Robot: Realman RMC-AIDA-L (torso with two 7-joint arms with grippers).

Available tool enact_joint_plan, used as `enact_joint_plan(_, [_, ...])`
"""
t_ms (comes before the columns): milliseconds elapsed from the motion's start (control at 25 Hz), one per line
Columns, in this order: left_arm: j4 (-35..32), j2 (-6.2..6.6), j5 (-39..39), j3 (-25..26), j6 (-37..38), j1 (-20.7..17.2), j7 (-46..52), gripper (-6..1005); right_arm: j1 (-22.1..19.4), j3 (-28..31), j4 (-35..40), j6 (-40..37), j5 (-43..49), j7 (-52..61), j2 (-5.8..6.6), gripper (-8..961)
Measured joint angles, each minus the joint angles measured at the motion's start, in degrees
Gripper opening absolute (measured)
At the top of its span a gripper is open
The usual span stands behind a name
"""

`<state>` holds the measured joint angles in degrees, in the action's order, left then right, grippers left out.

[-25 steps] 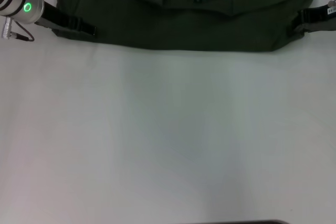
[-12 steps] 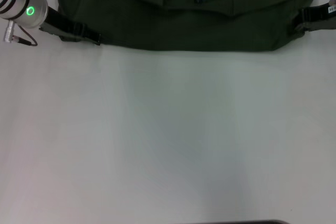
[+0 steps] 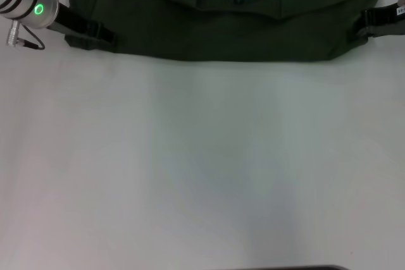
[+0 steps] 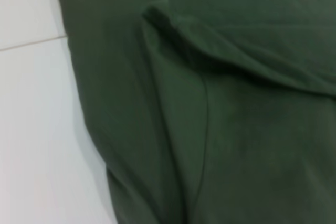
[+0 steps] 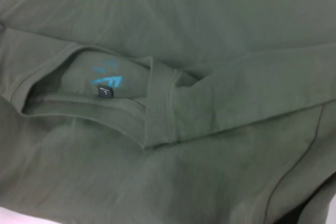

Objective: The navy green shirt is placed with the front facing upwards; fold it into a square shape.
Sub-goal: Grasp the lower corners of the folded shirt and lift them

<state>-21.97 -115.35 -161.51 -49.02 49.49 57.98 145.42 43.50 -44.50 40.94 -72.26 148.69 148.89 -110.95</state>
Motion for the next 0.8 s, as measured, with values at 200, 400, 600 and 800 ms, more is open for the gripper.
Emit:
enact_joint_plan(200, [0.0, -0.33, -1.83, -2.74, -0.34, 0.25, 1.84, 801, 0.03, 0.18, 0.4, 0.04, -0.01, 0.0, 0.04, 45])
enact_joint_plan(400, [-0.01, -0.4, -2.06, -4.02, -0.12, 0.49, 2.17, 635, -0.08, 0.21, 0.67, -0.03, -0.05, 0.0, 0.04, 46])
enact_joint_plan(600, [-1.29, -0.79, -2.06, -4.62, 0.45, 0.02, 2.34, 414, -0.29, 0.2, 0.67, -0.06, -0.13, 0.0, 0.1, 45])
enact_joint_plan(800, [-3.51, -1.11, -2.06, -4.83, 1.68, -0.8, 2.53, 233, -0.44, 0.2, 0.73, -0.03, -0.16, 0.0, 0.2, 45])
